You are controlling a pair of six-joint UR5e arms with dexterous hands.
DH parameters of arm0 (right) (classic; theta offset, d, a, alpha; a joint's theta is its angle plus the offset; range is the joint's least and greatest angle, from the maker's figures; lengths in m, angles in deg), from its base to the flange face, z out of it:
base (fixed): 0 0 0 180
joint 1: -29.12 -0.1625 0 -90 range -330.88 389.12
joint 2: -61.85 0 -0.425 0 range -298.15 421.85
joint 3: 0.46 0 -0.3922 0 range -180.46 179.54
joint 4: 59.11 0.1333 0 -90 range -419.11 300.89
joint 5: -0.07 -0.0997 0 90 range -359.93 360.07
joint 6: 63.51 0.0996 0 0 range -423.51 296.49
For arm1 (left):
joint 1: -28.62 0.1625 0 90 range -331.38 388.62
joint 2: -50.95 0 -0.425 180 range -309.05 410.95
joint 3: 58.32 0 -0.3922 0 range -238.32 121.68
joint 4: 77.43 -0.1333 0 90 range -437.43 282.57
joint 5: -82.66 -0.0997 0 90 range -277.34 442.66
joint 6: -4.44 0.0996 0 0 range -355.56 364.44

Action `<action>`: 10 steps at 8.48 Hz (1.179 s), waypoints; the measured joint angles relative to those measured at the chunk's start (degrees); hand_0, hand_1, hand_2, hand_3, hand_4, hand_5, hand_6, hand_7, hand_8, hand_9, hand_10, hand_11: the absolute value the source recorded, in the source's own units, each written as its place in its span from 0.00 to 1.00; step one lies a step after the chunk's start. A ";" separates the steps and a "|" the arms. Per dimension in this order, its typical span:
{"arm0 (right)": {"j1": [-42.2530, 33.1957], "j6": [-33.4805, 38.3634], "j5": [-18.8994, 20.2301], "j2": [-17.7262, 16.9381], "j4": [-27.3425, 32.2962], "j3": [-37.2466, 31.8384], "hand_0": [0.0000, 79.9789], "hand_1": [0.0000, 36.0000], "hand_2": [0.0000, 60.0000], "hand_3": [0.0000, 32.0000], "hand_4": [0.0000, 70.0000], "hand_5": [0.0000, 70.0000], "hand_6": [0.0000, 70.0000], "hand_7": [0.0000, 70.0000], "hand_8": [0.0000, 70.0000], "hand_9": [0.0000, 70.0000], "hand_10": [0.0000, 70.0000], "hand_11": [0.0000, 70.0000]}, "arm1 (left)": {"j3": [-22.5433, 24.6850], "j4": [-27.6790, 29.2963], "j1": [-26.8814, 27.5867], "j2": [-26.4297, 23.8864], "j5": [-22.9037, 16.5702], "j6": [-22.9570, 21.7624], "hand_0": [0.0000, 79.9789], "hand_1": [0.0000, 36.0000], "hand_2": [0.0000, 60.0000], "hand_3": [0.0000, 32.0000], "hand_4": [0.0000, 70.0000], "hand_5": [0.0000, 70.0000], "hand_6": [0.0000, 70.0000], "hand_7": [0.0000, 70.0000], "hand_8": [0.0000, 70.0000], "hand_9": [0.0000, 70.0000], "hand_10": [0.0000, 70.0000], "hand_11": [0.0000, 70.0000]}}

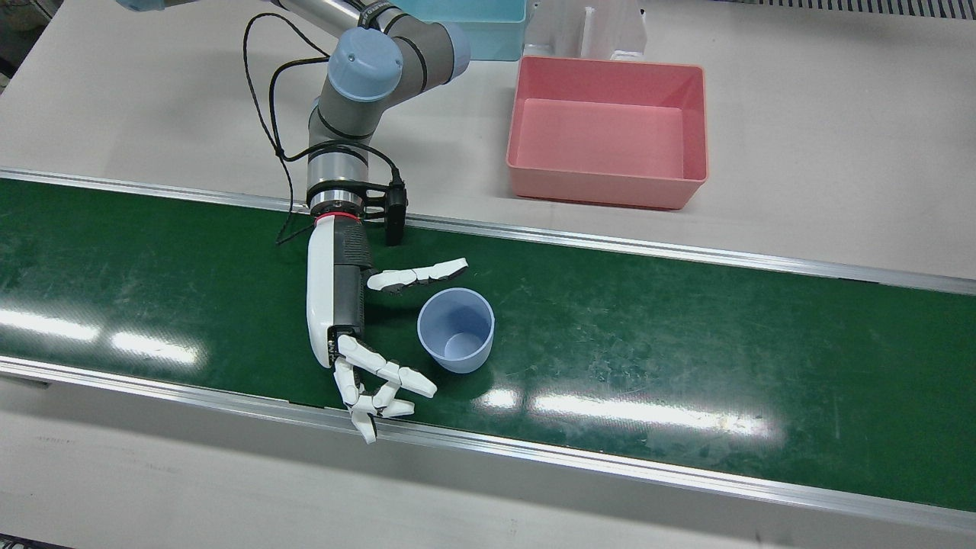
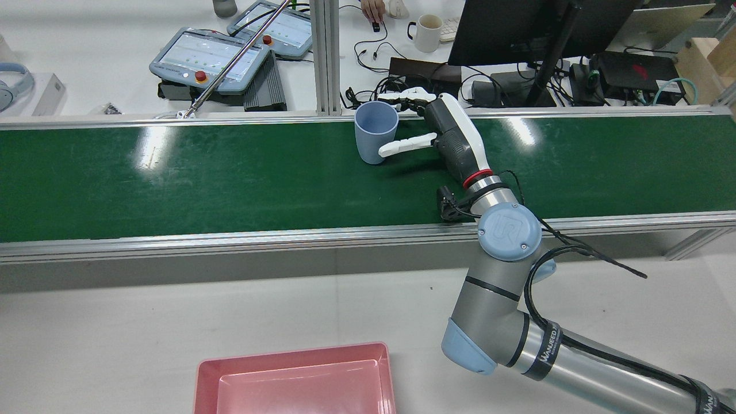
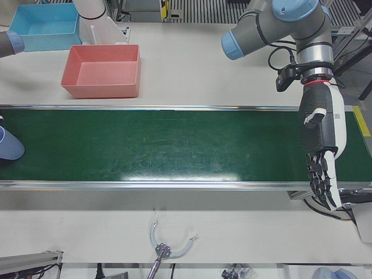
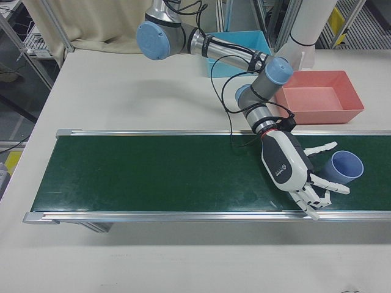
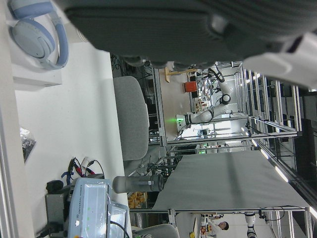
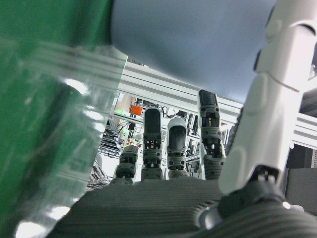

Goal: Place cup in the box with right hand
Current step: 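Hold the right hand still with fingers around the arriving blue cup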

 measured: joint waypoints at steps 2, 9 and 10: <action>-0.05 0.03 -0.01 -0.34 -0.01 0.06 0.74 0.33 0.00 0.04 0.42 0.11 0.20 0.99 0.34 0.52 0.12 0.19 | 0.00 0.00 0.00 0.00 -0.01 0.00 0.00 0.00 0.00 0.00 0.00 0.00 0.00 0.00 0.00 0.00 0.00 0.00; -0.78 0.09 0.00 -0.83 -0.01 0.12 0.74 0.35 0.00 0.01 0.46 0.11 0.21 1.00 0.34 0.52 0.12 0.19 | 0.00 0.00 -0.03 0.00 -0.04 0.00 0.00 0.00 0.00 0.00 0.00 0.00 0.00 0.00 0.00 0.00 0.00 0.00; -0.88 0.09 -0.01 -0.82 -0.01 0.12 0.75 0.35 0.00 0.01 0.46 0.11 0.21 1.00 0.34 0.52 0.12 0.19 | 0.00 0.00 -0.02 0.00 -0.03 0.00 0.00 0.00 0.00 0.00 0.00 0.00 0.00 0.00 0.00 0.00 0.00 0.00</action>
